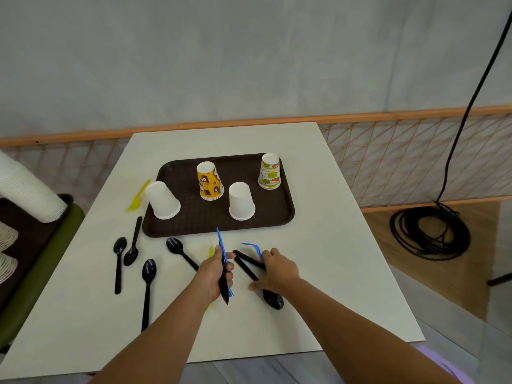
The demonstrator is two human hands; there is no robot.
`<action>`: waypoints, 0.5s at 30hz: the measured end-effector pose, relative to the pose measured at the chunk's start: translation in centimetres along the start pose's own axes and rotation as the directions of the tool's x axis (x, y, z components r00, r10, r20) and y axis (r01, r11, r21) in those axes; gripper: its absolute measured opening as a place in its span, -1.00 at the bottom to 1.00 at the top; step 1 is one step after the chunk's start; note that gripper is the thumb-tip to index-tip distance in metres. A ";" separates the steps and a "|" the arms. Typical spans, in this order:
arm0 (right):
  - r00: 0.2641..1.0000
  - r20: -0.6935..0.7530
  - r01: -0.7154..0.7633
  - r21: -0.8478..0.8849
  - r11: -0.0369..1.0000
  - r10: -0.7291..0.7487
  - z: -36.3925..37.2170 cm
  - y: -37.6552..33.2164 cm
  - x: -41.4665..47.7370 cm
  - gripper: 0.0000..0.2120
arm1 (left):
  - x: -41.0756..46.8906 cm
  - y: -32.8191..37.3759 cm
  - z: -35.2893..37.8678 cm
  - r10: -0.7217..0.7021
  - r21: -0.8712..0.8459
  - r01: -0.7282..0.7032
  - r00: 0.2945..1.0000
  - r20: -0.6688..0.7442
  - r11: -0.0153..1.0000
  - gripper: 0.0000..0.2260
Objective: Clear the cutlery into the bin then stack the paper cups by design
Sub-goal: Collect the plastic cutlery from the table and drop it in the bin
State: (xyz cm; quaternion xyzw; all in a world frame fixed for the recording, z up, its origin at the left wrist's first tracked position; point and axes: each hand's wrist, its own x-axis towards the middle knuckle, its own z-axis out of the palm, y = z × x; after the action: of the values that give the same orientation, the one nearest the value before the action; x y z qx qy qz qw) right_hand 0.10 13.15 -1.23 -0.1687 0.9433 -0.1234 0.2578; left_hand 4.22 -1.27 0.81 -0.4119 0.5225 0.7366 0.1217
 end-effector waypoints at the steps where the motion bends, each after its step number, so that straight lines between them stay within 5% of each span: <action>1: 0.999 -0.035 -0.007 -0.006 1.000 0.007 0.2 0.0 -0.1 -0.45 | 0.0 -0.1 -0.1 -0.002 0.002 0.002 1.000 0.002 1.000 -0.59; 5: 0.994 -0.103 -0.039 -0.067 0.997 0.032 0.2 0.0 -0.5 -0.72 | 0.1 -0.2 -0.5 -0.016 0.023 0.016 0.999 0.028 1.000 -0.59; 15: 0.978 -0.175 -0.162 -0.271 0.949 0.117 1.2 0.1 -1.8 -0.69 | -1.0 -0.8 -0.4 -0.042 0.088 0.033 0.994 0.105 0.996 -0.59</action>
State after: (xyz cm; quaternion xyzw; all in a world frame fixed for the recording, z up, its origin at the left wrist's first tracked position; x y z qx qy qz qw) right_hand 2.15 13.78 -1.53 -0.1263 0.9781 0.0191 0.1642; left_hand 5.59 -1.03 0.95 -0.3761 0.5387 0.7319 0.1811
